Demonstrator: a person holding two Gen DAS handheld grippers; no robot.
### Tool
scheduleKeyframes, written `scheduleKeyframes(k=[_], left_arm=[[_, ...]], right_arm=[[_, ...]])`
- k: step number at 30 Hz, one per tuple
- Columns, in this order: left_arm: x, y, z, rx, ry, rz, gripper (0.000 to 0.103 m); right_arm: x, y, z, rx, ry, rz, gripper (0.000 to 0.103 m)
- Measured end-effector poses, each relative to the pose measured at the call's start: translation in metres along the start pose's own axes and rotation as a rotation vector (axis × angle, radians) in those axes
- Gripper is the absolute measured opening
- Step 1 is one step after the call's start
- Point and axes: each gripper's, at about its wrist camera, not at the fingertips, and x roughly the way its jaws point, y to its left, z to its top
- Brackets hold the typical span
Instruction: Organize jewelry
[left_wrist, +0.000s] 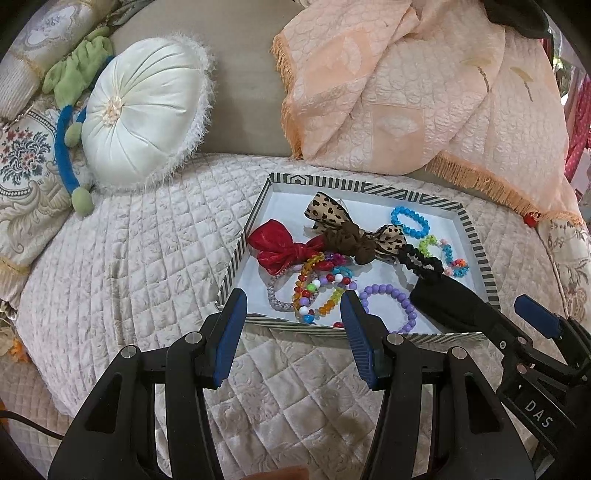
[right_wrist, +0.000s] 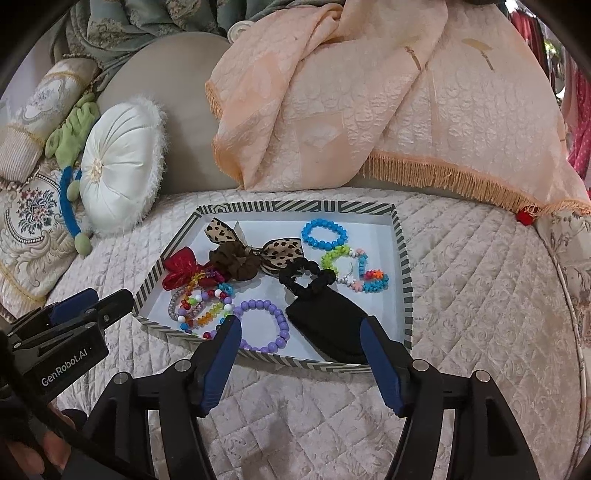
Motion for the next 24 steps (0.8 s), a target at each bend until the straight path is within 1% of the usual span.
scheduleKeyframes(k=[24], left_arm=[[-0.0012,-0.0040,-0.0051,0.002,0.012,-0.005,0.053]], right_arm=[[0.0006,0.0015,-0.0027,-0.005,0.026,0.002,0.068]])
